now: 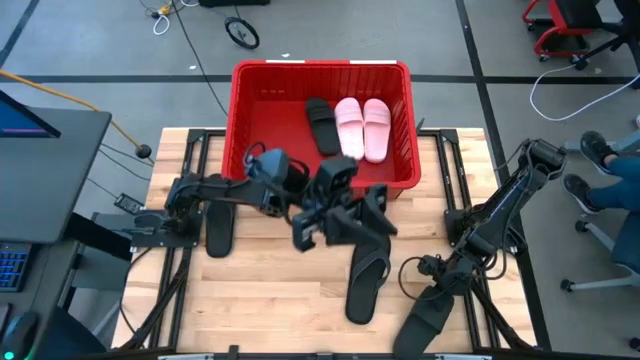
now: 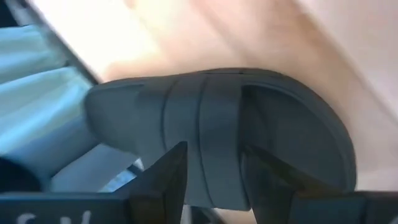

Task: Pick and place slides into bin
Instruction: Put the black slide into the red bin

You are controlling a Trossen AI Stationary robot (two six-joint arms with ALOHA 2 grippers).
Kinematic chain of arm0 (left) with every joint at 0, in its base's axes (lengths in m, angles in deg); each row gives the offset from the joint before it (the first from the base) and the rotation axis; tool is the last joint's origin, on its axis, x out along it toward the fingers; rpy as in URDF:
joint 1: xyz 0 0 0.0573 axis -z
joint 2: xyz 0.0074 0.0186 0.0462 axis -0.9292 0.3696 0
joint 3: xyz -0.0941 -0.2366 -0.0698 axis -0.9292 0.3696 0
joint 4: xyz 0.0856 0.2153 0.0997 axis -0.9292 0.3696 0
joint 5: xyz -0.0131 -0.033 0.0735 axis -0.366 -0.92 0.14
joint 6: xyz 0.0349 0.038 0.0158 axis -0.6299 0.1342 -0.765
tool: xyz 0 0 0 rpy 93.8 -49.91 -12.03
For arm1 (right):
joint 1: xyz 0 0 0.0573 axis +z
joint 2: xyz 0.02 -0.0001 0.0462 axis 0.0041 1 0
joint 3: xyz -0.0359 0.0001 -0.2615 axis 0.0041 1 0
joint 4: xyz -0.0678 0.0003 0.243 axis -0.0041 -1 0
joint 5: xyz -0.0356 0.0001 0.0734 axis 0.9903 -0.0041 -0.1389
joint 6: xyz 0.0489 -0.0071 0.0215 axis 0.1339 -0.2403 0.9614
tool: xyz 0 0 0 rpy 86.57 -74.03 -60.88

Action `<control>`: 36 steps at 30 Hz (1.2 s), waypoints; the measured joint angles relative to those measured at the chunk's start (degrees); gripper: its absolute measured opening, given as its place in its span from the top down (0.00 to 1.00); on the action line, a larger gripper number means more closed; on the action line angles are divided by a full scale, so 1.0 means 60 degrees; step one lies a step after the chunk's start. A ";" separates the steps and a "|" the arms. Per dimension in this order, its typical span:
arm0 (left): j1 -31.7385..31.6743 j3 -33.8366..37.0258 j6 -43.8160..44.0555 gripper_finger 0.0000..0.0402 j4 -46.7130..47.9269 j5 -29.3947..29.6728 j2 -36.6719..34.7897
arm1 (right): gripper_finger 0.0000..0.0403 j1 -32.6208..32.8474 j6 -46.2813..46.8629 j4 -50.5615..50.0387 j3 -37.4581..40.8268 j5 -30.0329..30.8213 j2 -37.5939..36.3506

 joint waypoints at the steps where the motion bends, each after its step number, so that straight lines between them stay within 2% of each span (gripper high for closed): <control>1: 0.0102 0.0000 0.0053 0.60 0.0003 -0.0009 0.0000 | 0.62 0.0000 -0.0104 0.0263 -0.0003 0.0006 0.0000; 8: 0.0838 0.0000 0.0002 0.60 0.0135 0.0009 0.0000 | 0.62 0.0000 -0.0349 0.1040 -0.0005 -0.0003 0.0000; 10: 0.1092 -0.0007 -0.0448 0.60 0.0885 0.0010 -0.0018 | 0.62 0.0000 -0.0417 0.1033 -0.0005 -0.0005 0.0000; 13: 0.1501 -0.0011 -0.1282 0.62 0.3104 0.0314 -0.0025 | 0.62 0.0000 -0.0450 0.1033 -0.0006 -0.0003 0.0000; 16: 0.2004 -0.0007 -0.1885 0.64 0.5619 0.1788 0.0065 | 0.62 0.0000 -0.0655 0.1029 -0.0006 -0.0003 0.0000; 18: 0.2382 -0.0007 -0.2069 0.65 0.7323 0.3491 0.0212 | 0.62 0.0000 -0.0770 0.1017 -0.0006 0.0000 0.0000; 21: 0.2911 0.0004 -0.1560 0.67 0.8534 0.5796 0.0734 | 0.62 -0.0002 -0.0931 0.1009 -0.0006 0.0006 0.0000; 24: 0.3275 0.0004 -0.0642 0.68 0.7793 0.6249 0.1510 | 0.62 -0.0002 -0.1035 0.0986 -0.0006 0.0001 0.0000; 32: 0.3600 0.0000 0.2092 0.70 0.2531 0.7074 0.4416 | 0.62 -0.0004 -0.1684 0.0971 -0.0010 -0.0207 0.0000; 36: 0.3575 0.0004 0.2765 0.72 0.1976 0.7428 0.5423 | 0.62 -0.0004 -0.1950 0.0942 -0.0010 -0.0208 0.0000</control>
